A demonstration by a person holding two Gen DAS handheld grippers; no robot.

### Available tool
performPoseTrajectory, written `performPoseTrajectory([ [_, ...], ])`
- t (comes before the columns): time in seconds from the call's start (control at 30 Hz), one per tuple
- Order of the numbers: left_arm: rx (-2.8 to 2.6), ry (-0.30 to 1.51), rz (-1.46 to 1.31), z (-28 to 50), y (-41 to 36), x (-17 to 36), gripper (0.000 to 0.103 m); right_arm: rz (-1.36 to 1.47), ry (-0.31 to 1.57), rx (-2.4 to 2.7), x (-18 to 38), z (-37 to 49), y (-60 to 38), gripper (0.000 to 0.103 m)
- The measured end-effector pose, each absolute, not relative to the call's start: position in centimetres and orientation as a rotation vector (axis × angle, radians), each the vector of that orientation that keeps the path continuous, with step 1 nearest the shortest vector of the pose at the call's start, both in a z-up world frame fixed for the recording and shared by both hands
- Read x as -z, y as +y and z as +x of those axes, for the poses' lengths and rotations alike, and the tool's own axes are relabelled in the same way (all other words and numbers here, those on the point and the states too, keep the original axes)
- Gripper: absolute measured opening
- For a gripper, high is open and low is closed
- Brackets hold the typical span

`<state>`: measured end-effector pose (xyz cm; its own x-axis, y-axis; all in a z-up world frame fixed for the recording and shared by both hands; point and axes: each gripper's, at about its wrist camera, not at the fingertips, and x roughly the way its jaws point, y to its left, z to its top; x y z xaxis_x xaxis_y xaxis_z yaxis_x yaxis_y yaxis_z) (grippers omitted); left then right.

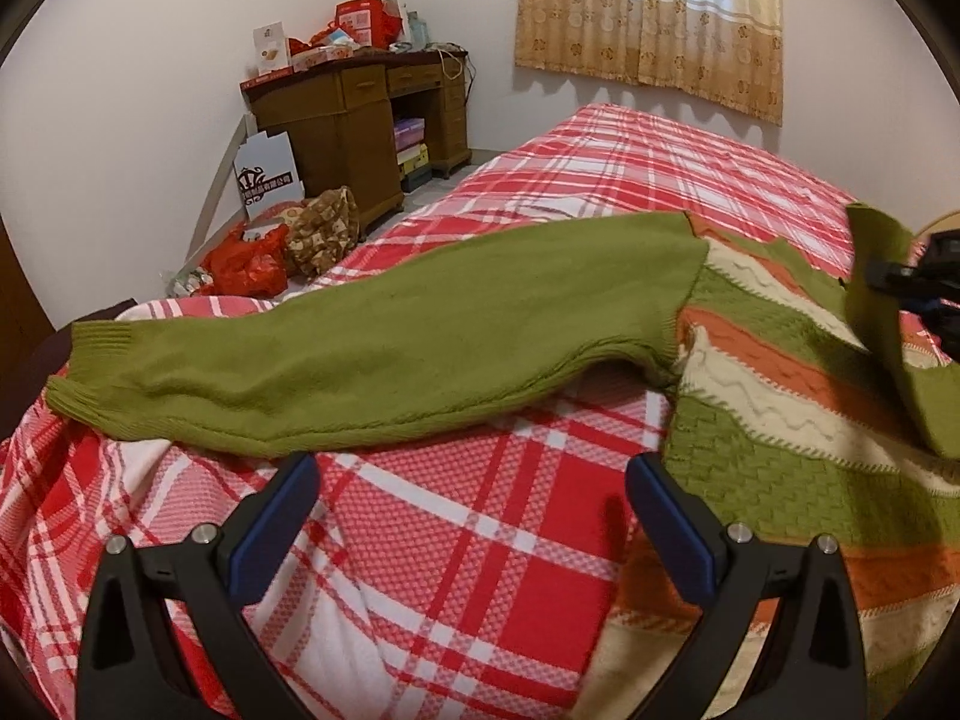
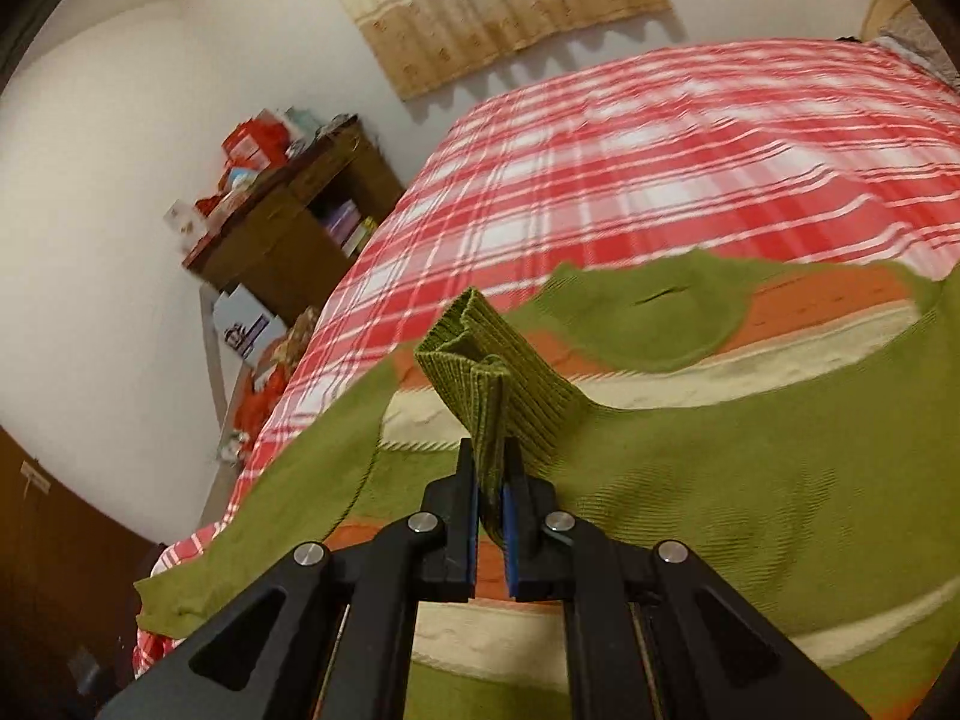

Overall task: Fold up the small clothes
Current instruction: 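Carry the sleeve cuff with the right tool across the sweater body and release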

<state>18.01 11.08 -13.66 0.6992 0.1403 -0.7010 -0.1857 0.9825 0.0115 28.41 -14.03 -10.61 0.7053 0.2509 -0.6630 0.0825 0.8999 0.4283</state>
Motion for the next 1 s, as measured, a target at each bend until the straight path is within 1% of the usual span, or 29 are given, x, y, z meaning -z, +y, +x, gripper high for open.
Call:
performPoseTrajectory([
  [0.33, -0.18, 0.801, -0.063, 18.3, 10.9, 14.6, 0.103, 0.43, 0.85, -0.163, 14.6, 31.1, -10.8, 0.006],
  [0.37, -0.18, 0.803, -0.069, 18.3, 11.0, 14.7, 0.103, 0.432, 0.854, -0.18, 14.9, 31.2, -10.7, 0.009],
  [0.43, -0.18, 0.803, -0.072, 18.4, 11.0, 14.8, 0.103, 0.451, 0.864, -0.22, 15.4, 31.4, -10.3, 0.01],
  [0.5, -0.181, 0.803, -0.071, 18.5, 10.9, 14.8, 0.103, 0.508, 0.892, -0.296, 15.9, 31.5, -10.2, 0.018],
  [0.57, -0.181, 0.804, -0.071, 18.6, 11.0, 14.8, 0.103, 0.547, 0.887, -0.379, 15.5, 31.0, -10.1, 0.018],
  [0.63, -0.179, 0.802, -0.08, 18.6, 11.2, 14.9, 0.103, 0.542, 0.835, -0.418, 14.4, 29.9, -10.4, 0.018],
  [0.73, -0.185, 0.799, -0.083, 18.6, 11.1, 14.9, 0.103, 0.547, 0.771, -0.35, 13.5, 28.6, -11.7, 0.018],
  [0.9, -0.193, 0.808, -0.071, 18.6, 11.0, 14.6, 0.103, 0.458, 0.897, -0.289, 16.2, 29.4, -10.6, 0.019],
  [1.0, -0.194, 0.803, -0.054, 18.9, 10.6, 13.5, 0.103, 0.461, 0.893, -0.321, 15.7, 29.3, -10.9, 0.018],
])
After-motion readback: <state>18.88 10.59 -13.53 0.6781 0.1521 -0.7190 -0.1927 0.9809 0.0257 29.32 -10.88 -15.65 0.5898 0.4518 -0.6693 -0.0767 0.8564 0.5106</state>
